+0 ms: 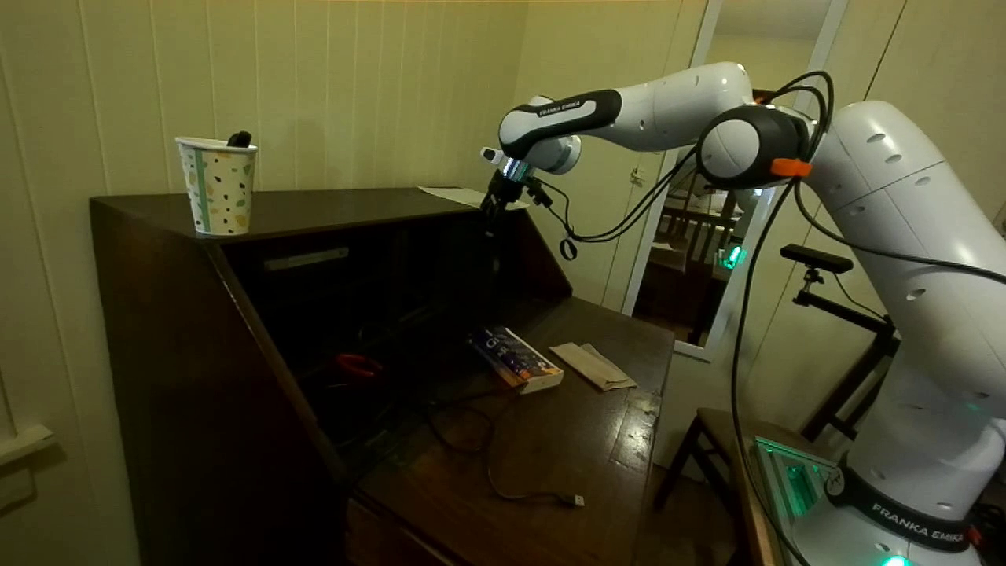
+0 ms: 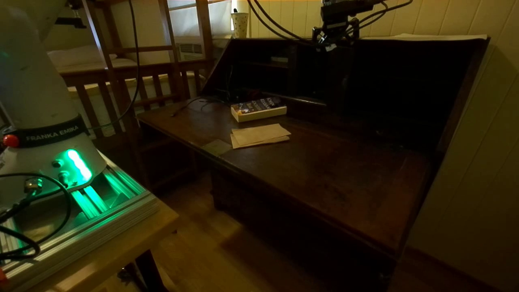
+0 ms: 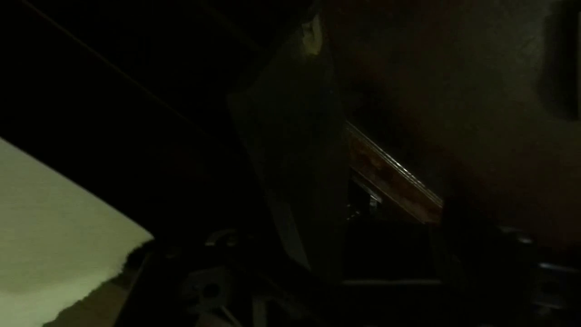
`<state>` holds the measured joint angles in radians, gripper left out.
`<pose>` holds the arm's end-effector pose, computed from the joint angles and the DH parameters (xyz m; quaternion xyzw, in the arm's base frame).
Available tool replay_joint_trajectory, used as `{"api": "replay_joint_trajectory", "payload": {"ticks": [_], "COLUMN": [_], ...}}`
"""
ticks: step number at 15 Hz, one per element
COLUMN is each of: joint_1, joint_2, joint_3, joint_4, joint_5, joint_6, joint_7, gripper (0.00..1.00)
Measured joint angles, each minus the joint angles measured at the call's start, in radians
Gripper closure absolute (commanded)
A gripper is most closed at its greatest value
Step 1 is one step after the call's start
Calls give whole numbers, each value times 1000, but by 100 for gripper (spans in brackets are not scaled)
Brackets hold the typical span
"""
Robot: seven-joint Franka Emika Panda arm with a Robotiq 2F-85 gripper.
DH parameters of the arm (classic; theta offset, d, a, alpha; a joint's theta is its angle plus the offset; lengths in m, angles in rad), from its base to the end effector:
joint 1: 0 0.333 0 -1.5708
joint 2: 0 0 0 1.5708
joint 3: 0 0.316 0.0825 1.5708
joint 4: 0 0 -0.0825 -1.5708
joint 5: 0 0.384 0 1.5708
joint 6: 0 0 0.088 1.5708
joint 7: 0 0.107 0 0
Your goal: Open the compartment on the chest drawer
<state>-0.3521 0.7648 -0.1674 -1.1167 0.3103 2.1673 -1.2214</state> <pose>0.7063 -0.3406 0.3927 0.9373 0.3047 0.1596 0.0562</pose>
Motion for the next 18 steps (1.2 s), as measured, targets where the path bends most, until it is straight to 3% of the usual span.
{"api": "replay_joint_trajectory", "payload": {"ticks": [11,13,18], "joint_1": [29,29,48], "joint_2": [-214,-243,-302], "joint_3": [8,6,-58], "joint_4": [-175,-209,-314], "joint_5": [-1,0,-43], "joint_6": [-259,-225,47], "joint_7": [-128,-127,-33], "gripper": [0,0,0]}}
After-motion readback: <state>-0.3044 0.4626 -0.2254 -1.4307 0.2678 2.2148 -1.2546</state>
